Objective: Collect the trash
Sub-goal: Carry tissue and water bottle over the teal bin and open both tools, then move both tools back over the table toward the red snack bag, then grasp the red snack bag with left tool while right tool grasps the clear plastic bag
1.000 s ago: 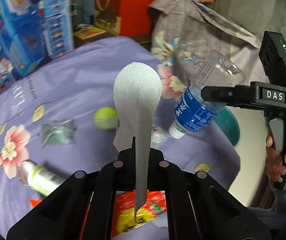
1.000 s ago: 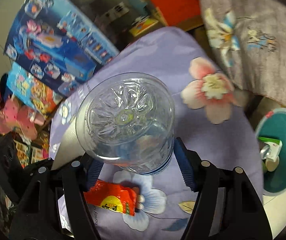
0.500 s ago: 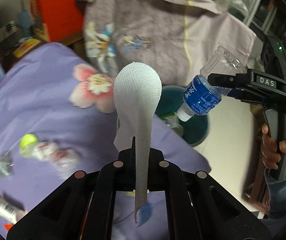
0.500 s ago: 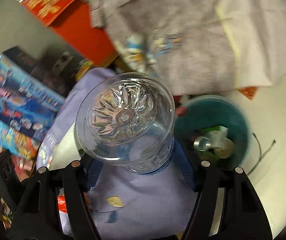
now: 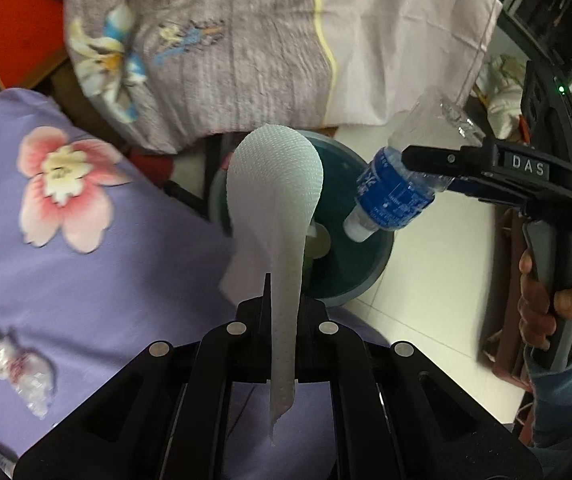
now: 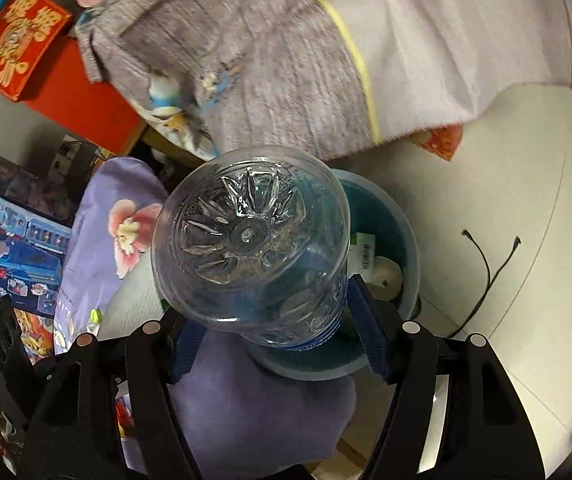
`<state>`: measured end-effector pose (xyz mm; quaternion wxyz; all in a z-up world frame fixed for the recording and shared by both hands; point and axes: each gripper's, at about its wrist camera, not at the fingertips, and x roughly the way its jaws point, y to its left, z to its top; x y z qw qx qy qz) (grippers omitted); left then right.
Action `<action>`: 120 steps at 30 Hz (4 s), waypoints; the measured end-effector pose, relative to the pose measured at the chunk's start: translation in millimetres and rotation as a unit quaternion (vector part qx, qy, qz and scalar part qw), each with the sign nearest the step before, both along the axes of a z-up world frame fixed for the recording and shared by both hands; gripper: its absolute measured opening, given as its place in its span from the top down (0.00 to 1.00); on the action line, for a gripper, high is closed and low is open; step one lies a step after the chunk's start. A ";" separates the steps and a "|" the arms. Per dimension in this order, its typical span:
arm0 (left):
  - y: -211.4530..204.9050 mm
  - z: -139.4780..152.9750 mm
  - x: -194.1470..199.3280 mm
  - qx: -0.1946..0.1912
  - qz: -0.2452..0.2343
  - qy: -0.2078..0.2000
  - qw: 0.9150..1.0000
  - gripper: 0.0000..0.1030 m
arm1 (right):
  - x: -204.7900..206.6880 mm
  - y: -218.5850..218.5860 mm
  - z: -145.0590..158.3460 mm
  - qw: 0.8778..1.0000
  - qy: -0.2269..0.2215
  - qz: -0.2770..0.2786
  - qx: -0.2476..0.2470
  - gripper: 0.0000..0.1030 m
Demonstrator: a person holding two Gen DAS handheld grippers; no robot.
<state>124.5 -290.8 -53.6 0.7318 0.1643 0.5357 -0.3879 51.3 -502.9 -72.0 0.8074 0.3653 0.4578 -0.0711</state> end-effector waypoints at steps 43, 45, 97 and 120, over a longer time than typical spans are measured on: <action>5.4 -8.0 9.2 -0.020 0.047 0.011 0.999 0.11 | 14.8 0.0 -55.0 0.993 0.110 0.006 0.050 0.23; 9.6 -6.3 8.4 -0.023 0.050 0.012 0.998 0.11 | 15.7 4.2 -51.4 0.993 0.109 0.010 0.047 0.23; 417.1 -4.2 -102.0 -0.061 0.371 0.006 0.926 0.05 | 38.3 351.5 12.9 0.943 0.099 0.314 -0.057 0.21; 351.0 -21.1 -38.0 -0.099 0.350 0.019 0.931 0.66 | 43.4 304.7 -3.9 0.958 0.092 0.272 -0.021 0.21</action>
